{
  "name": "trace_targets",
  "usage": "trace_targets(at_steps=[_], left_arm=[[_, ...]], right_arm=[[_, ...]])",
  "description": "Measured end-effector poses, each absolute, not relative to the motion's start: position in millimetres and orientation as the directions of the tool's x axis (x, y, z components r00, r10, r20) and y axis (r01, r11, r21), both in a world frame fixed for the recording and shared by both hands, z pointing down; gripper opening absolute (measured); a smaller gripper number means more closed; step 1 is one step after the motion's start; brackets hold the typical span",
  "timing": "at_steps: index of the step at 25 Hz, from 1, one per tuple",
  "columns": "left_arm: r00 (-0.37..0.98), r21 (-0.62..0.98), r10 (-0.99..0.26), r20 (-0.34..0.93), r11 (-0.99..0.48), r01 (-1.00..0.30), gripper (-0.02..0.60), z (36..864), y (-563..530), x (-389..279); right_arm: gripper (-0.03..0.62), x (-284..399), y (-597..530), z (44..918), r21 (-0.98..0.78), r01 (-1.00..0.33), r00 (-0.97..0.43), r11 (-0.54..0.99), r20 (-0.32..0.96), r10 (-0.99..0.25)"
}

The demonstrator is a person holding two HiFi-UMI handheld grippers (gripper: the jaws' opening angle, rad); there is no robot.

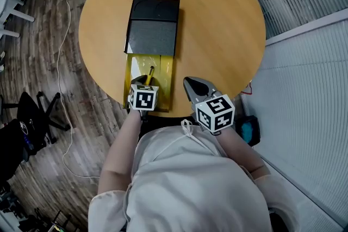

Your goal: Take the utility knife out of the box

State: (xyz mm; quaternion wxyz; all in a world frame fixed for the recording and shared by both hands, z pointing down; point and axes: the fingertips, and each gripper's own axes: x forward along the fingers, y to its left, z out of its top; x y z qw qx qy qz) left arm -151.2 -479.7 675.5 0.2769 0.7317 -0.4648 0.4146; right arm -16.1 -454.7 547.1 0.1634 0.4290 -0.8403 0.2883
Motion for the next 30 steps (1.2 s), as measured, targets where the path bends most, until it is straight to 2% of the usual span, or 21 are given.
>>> trace_targets(at_steps=[3,8,18,23,30], left_arm=[[0.235,0.017,-0.433,0.870,-0.451,-0.892,0.064,675.5,-479.3,-149.3],[0.214,-0.043,-0.424,0.880,-0.519,-0.854,0.064,676.8,-477.7,-145.0],[0.259,-0.012,-0.499,0.827,-0.475,-0.880,0.064,641.5,-474.4,-151.9],[0.293,-0.031,-0.619,0.729,-0.457,-0.889,0.064,583.4,-475.0,-147.9],[0.345,-0.053,-0.784,0.517,-0.431,-0.901,0.064,498.5,-483.3,-142.3]], right_arm=[[0.000,-16.0,-456.7,546.3,-0.343,-0.818,-0.574,0.461,0.519,-0.633],[0.000,-11.3,-455.7,549.9,-0.332,-0.832,-0.555,0.445,0.532,-0.639],[0.000,-5.3,-456.7,542.5,-0.288,-0.867,-0.498,0.407,0.532,-0.685],[0.000,-5.2,-453.4,529.4,-0.296,-0.866,-0.499,0.402,0.513,-0.698],[0.000,-13.1,-457.8,502.4,-0.307,-0.864,-0.501,0.398,0.455,-0.736]])
